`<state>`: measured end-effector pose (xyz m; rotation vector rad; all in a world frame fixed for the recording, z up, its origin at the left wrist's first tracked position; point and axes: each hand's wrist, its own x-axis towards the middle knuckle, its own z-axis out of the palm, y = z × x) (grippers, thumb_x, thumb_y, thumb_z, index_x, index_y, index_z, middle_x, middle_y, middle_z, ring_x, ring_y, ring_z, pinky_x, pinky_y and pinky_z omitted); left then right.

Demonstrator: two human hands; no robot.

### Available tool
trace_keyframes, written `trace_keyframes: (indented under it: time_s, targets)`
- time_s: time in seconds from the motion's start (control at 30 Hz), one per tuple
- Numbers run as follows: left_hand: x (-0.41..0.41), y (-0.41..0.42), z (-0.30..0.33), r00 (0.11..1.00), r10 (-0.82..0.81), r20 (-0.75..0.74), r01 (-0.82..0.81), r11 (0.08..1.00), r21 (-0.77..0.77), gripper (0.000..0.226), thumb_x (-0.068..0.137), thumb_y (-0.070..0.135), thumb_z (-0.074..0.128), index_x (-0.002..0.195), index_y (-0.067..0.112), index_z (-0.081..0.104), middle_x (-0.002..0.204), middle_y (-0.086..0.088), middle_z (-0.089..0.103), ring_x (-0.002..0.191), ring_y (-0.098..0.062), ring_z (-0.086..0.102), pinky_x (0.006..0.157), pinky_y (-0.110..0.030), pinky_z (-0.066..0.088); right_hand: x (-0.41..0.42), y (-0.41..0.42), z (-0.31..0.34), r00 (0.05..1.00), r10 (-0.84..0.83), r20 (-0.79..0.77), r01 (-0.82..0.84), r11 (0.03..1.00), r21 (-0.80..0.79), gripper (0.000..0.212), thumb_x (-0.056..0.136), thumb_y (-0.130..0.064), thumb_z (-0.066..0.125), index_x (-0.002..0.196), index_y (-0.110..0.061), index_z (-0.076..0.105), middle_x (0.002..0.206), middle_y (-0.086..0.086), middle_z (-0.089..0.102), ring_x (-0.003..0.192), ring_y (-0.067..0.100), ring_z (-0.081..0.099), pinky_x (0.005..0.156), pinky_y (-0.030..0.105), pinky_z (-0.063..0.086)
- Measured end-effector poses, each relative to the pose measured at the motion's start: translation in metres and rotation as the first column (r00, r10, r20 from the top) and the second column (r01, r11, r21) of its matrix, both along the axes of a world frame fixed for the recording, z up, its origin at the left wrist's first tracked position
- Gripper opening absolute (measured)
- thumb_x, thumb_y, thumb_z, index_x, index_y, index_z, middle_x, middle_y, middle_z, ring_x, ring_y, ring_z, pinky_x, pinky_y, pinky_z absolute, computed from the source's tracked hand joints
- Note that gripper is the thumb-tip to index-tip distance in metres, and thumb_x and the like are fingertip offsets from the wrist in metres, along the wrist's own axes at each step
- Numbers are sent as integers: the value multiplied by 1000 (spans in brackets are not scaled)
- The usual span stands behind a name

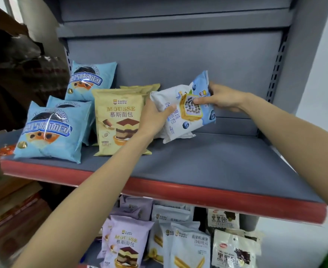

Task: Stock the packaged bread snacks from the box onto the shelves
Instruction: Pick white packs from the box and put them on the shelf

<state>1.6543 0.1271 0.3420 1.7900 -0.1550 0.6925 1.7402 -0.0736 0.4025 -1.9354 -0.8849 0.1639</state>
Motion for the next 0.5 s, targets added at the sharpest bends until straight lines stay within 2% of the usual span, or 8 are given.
trace_keyframes:
  time_s: [0.07,0.17,0.23,0.3,0.33,0.37,0.43,0.5]
  targets:
    - [1,5,7,998,51,-31,-47,992,118,39,82,25,73,116,12,59,111,1,67,99,-12,63,80,-29,52,1,1,0,999,-34,7,34,999,32,31,85,-11,67,110,-23,53,108,-3,70,94,13,70,73,22,57]
    - [1,11,10,995,96,4,-96,989,115,48,78,26,76,117,15,52,112,4,61,101,-12,59,81,-28,50,3,-3,8,998,-61,15,60,998,26,29,82,-12,69,106,-23,56,100,-7,73,90,11,71,71,23,57]
    - [2,9,21,994,78,78,-87,989,120,43,81,26,73,116,17,49,112,4,60,102,-12,59,83,-31,52,5,-7,12,994,-97,56,99,995,-26,30,80,-12,71,107,-20,60,103,-6,73,95,12,69,83,32,56]
    - [7,6,43,990,66,123,-82,988,133,41,84,29,70,115,17,47,112,3,61,98,-12,62,82,-33,54,6,-12,15,987,-141,83,142,990,-4,39,77,-14,74,113,-16,61,109,-2,71,102,14,67,94,37,51]
    - [11,5,55,990,67,128,-88,983,162,41,86,31,68,118,16,47,113,2,61,97,-13,63,81,-33,54,6,-14,15,984,-156,87,153,987,40,43,75,-15,76,115,-16,60,109,-3,71,102,13,67,93,34,52]
    - [15,4,66,989,68,131,-96,971,219,41,88,32,65,121,15,47,114,1,61,96,-13,63,79,-32,53,6,-16,15,979,-177,98,169,982,89,47,73,-14,78,115,-19,57,107,-5,71,99,10,67,87,29,54]
    - [24,4,80,988,67,140,-115,921,373,37,92,30,59,123,12,49,116,-3,62,99,-17,61,79,-29,48,7,-19,13,952,-283,116,259,947,188,71,70,-12,81,129,-24,43,108,-5,64,93,6,63,78,20,51]
    - [34,4,86,992,30,122,-91,844,529,35,94,25,55,124,10,50,117,-7,62,106,-24,59,79,-28,42,9,-20,8,907,-390,159,349,908,231,88,68,-12,82,139,-25,30,115,2,52,97,11,55,83,22,46]
